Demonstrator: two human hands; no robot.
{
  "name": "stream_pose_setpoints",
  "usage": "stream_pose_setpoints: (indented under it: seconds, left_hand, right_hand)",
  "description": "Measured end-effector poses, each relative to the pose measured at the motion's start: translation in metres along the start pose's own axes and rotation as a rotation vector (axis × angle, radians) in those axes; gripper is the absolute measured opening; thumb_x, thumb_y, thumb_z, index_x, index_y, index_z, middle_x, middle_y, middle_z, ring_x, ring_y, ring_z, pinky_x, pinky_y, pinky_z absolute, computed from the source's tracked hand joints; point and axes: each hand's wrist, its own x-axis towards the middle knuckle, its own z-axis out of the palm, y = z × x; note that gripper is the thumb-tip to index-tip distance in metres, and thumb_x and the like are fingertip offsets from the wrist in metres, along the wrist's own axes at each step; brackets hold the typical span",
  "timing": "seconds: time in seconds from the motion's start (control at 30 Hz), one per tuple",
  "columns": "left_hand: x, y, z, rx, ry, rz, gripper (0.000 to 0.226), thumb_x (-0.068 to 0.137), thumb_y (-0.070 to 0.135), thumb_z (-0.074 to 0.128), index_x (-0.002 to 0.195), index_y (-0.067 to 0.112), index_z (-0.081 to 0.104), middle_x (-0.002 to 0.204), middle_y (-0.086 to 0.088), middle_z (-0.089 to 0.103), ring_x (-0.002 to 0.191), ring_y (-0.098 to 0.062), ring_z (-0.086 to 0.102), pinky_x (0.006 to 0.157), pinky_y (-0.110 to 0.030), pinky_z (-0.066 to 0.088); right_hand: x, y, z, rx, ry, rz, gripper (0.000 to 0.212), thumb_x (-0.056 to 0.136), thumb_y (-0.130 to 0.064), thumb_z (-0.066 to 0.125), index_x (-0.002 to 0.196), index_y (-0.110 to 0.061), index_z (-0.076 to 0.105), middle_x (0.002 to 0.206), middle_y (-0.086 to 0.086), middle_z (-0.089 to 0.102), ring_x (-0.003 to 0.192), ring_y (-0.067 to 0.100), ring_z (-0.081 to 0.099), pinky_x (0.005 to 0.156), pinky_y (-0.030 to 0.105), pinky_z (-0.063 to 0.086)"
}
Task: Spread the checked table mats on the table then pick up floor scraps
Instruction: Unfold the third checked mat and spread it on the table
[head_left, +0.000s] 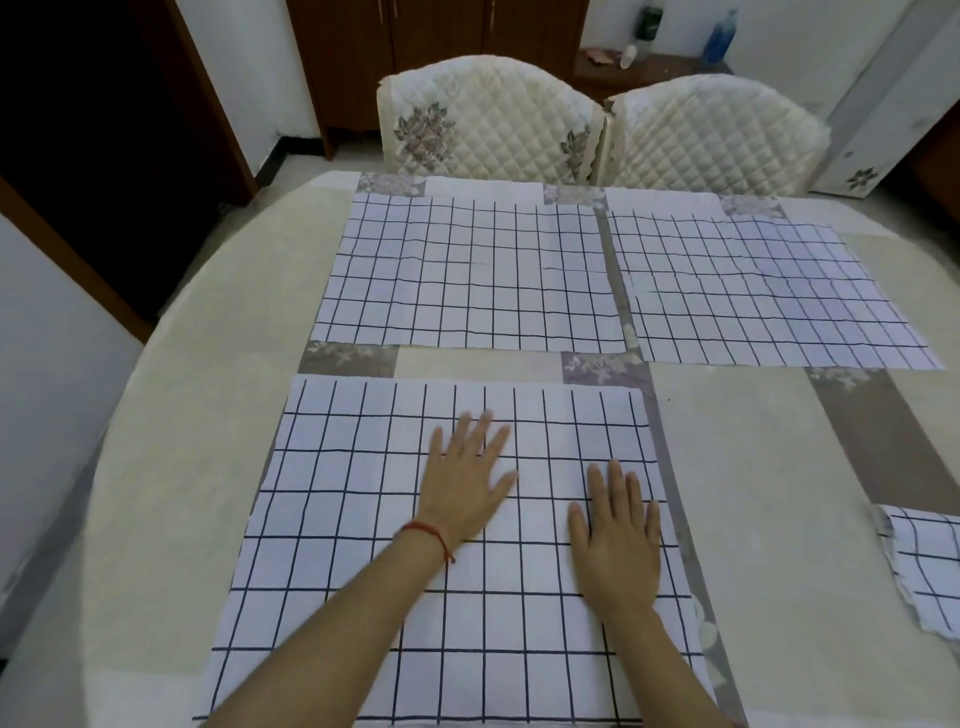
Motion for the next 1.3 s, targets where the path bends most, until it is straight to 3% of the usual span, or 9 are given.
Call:
stream_pose_setpoints:
  seconds: [0.1, 0.33, 0.43, 0.6, 0.67, 0.8, 0.93, 1.07, 1.3]
  left_hand:
    - [0.007, -0.044, -0.010, -0.030, 0.037, -0.144, 0.080, 0.075, 0.068, -0.009, 0.146, 0.032, 0.000, 0.158, 0.006, -0.005, 0.146, -0.019, -0.007, 0.116, -0.046, -0.007]
    - [-0.012, -0.080, -0.022, -0.066, 0.093, -0.489, 0.067, 0.092, 0.055, 0.014, 0.147, 0.021, -0.002, 0.158, -0.003, -0.008, 0.146, -0.025, -0.008, 0.117, -0.052, -0.004]
    - [-0.037, -0.025, -0.014, -0.066, 0.141, -0.294, 0.070, 0.088, 0.059, -0.003, 0.146, 0.021, 0.007, 0.156, 0.000, 0.003, 0.145, -0.024, 0.001, 0.116, -0.047, -0.006]
    - [-0.075, 0.018, 0.014, -0.040, 0.000, -0.175, 0.062, 0.092, 0.058, 0.010, 0.140, 0.025, 0.032, 0.149, -0.003, 0.037, 0.139, -0.022, 0.022, 0.110, -0.045, 0.002]
    - [-0.081, 0.000, 0.012, -0.035, 0.013, -0.230, 0.067, 0.091, 0.061, 0.005, 0.143, 0.025, 0.026, 0.151, -0.003, 0.030, 0.142, -0.023, 0.021, 0.113, -0.044, 0.001]
    - [-0.093, -0.046, 0.009, -0.080, 0.092, -0.289, 0.083, 0.072, 0.072, -0.021, 0.142, 0.030, -0.007, 0.152, 0.007, -0.011, 0.141, -0.013, -0.014, 0.114, -0.041, -0.014]
    - [-0.107, -0.066, 0.003, -0.099, 0.066, -0.326, 0.091, 0.067, 0.075, -0.024, 0.144, 0.030, -0.005, 0.154, 0.006, -0.011, 0.143, -0.015, -0.012, 0.114, -0.043, -0.012]
    - [-0.108, -0.058, -0.018, -0.137, -0.026, -0.379, 0.073, 0.088, 0.063, 0.015, 0.147, 0.022, 0.003, 0.158, -0.002, -0.006, 0.146, -0.021, -0.007, 0.117, -0.045, -0.004]
    - [-0.137, -0.026, -0.071, -0.356, 0.030, -0.150, 0.054, 0.094, 0.035, 0.044, 0.143, 0.016, 0.028, 0.154, -0.005, 0.023, 0.143, -0.018, 0.019, 0.117, -0.030, 0.012]
  right_hand:
    - [0.000, 0.001, 0.001, 0.010, -0.003, -0.008, 0.075, 0.081, -0.063, -0.018, 0.145, -0.031, 0.005, 0.155, -0.007, -0.001, 0.144, 0.011, -0.005, 0.110, 0.023, -0.026]
    - [0.000, 0.002, 0.001, -0.001, 0.002, -0.002, 0.070, 0.084, -0.061, -0.010, 0.146, -0.031, 0.006, 0.155, -0.007, -0.001, 0.143, 0.011, -0.006, 0.111, 0.025, -0.024]
    - [0.000, 0.001, -0.002, -0.014, -0.018, 0.003, 0.068, 0.083, -0.056, -0.003, 0.146, -0.030, 0.003, 0.154, -0.007, -0.005, 0.142, 0.010, -0.010, 0.109, 0.025, -0.027]
    - [0.000, -0.002, -0.005, -0.029, -0.044, 0.005, 0.068, 0.081, -0.056, -0.007, 0.143, -0.031, -0.003, 0.152, -0.008, -0.010, 0.141, 0.009, -0.015, 0.106, 0.024, -0.030]
    - [0.001, -0.001, -0.005, -0.027, -0.052, 0.004, 0.068, 0.079, -0.057, -0.008, 0.142, -0.031, -0.006, 0.152, -0.009, -0.012, 0.140, 0.008, -0.017, 0.105, 0.023, -0.031]
    - [0.000, -0.001, -0.007, -0.012, -0.052, -0.007, 0.069, 0.078, -0.057, -0.009, 0.141, -0.031, -0.007, 0.152, -0.009, -0.013, 0.140, 0.008, -0.017, 0.105, 0.024, -0.030]
    - [0.002, 0.000, -0.010, 0.003, -0.103, -0.016, 0.074, 0.077, -0.058, -0.008, 0.145, -0.028, -0.005, 0.157, -0.004, -0.008, 0.141, 0.010, -0.017, 0.111, 0.032, -0.023]
    - [0.002, -0.004, -0.037, 0.162, -0.194, -0.011, 0.056, 0.096, -0.036, 0.035, 0.146, -0.015, 0.020, 0.158, 0.007, 0.009, 0.146, 0.022, 0.003, 0.119, 0.040, 0.003]
    - [-0.065, -0.021, -0.097, 0.394, -0.064, -0.021, 0.043, 0.095, -0.028, 0.045, 0.135, -0.012, 0.045, 0.146, 0.009, 0.040, 0.138, 0.022, 0.031, 0.113, 0.033, 0.022]
